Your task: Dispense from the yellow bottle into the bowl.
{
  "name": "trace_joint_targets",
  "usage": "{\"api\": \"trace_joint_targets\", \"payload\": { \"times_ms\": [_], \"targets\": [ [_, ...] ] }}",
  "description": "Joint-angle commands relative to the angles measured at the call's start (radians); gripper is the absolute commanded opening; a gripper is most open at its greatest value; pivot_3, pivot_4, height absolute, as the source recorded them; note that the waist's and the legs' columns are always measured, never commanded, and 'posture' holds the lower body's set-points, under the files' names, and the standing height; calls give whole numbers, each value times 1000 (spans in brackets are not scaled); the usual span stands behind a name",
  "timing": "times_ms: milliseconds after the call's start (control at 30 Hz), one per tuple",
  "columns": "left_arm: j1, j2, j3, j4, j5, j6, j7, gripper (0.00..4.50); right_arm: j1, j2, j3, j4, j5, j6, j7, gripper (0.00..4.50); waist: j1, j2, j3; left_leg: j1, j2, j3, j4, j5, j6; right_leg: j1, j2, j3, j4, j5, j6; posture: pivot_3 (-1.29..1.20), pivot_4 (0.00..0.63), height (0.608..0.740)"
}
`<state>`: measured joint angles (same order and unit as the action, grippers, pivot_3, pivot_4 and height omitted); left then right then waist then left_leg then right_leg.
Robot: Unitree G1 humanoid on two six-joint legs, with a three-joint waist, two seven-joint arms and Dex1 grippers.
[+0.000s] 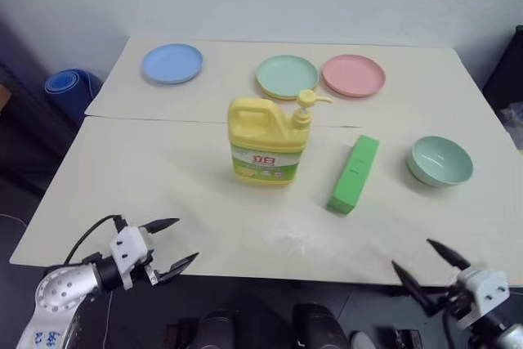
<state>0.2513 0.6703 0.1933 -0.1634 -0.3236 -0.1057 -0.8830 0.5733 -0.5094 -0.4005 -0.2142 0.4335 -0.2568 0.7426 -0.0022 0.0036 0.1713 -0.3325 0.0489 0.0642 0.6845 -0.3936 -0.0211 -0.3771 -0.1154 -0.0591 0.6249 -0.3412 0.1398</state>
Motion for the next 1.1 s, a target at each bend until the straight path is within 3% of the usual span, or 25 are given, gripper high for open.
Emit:
{"api": "trace_joint_targets", "payload": {
  "times_ms": [33,167,233,367,467,700,1100],
  "targets": [
    [11,-2,2,-28,-45,35,-20,4478,-42,38,-14,-114,115,200,-165,4500,0,0,0,0,0,0,0,0,0,0,0,0,1,0,0,0,150,740],
    [-15,4,-19,-133,-206,211,-68,4478,-284,32,116,-328,236,662,-488,4500,-20,0,0,-1,1,-2,0,0,0,-3,-1,2,3,0,0,0,150,740],
    [-37,-4,-11,-168,-288,281,-75,4478,-378,46,149,-371,274,790,-579,4500,-21,0,0,-2,1,-3,3,1,0,-4,-2,3,3,0,-1,0,150,740],
    [-87,8,-53,-213,-245,292,-84,4478,-622,125,202,-355,352,1146,-855,4500,-13,1,0,-4,0,-9,3,0,-1,-6,-1,2,5,0,-1,0,150,740],
    [-116,-14,-63,-215,-228,285,-61,4478,-761,173,238,-288,290,1329,-985,4500,-11,1,0,-9,-2,-8,3,0,-1,-12,-1,3,12,1,-2,0,150,740],
    [-117,-29,-79,-268,-235,302,-60,4478,-905,273,287,-172,98,1342,-1091,4500,-26,1,-1,-22,-2,-4,12,0,0,-20,-1,-3,14,2,-3,0,150,740],
    [-124,-37,-79,-291,-232,315,-52,4478,-949,276,262,-141,-54,1282,-1022,4500,-27,1,-1,-22,-2,-4,13,1,-1,-19,0,-3,14,2,-3,0,150,740]
  ]
}}
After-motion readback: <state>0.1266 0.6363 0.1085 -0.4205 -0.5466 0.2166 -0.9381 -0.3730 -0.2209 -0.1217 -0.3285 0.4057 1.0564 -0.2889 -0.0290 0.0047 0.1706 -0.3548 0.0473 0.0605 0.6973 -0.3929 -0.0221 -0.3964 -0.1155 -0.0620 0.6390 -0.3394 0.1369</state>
